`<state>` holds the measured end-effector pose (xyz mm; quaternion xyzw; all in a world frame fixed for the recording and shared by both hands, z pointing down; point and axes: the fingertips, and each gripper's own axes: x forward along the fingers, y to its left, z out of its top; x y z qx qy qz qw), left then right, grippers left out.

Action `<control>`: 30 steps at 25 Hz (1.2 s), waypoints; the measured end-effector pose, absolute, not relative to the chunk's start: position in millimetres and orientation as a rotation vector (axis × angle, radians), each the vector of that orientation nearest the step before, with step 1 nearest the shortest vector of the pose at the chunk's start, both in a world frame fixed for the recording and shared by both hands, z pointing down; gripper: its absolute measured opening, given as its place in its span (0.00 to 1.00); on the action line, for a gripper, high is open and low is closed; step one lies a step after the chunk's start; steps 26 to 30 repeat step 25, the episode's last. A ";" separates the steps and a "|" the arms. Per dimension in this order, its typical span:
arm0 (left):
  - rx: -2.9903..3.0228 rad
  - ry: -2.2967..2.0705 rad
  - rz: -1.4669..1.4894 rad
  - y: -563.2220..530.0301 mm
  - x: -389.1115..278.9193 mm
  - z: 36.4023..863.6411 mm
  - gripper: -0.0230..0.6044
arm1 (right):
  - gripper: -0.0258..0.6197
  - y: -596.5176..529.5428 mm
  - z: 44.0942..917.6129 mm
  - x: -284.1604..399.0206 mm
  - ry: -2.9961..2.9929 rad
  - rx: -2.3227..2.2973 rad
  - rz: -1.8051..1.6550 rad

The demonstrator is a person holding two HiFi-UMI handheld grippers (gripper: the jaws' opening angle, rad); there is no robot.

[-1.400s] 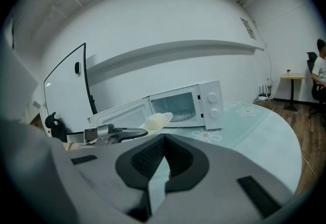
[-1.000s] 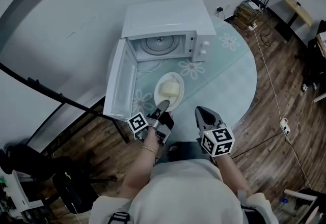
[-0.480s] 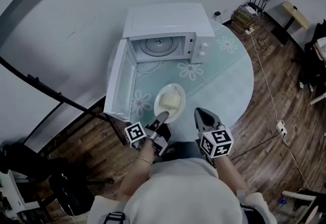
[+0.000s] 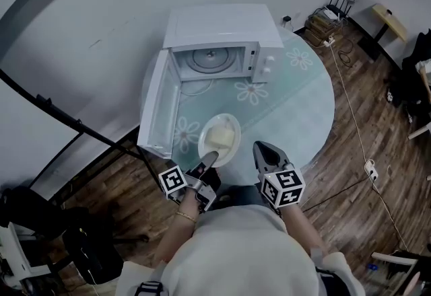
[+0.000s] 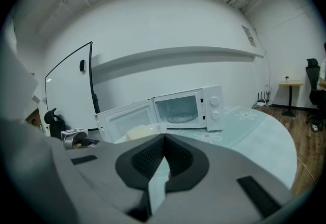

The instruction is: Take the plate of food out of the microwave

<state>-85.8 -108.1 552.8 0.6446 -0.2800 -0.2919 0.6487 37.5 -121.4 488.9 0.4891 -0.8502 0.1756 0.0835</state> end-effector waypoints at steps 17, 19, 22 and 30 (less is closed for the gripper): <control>1.477 -0.627 -0.682 -113.0 -84.2 542.6 0.11 | 0.05 -124.0 485.0 31.8 -2.543 1.455 0.518; 1.480 -0.629 -0.680 -113.1 -84.3 542.8 0.11 | 0.05 -124.8 484.9 31.1 -2.543 1.452 0.512; 1.479 -0.629 -0.682 -114.2 -84.4 543.8 0.11 | 0.05 -126.3 485.7 30.1 -2.544 1.447 0.510; 1.478 -0.626 -0.687 -116.7 -83.4 544.8 0.11 | 0.05 -128.8 487.3 29.7 -2.546 1.441 0.507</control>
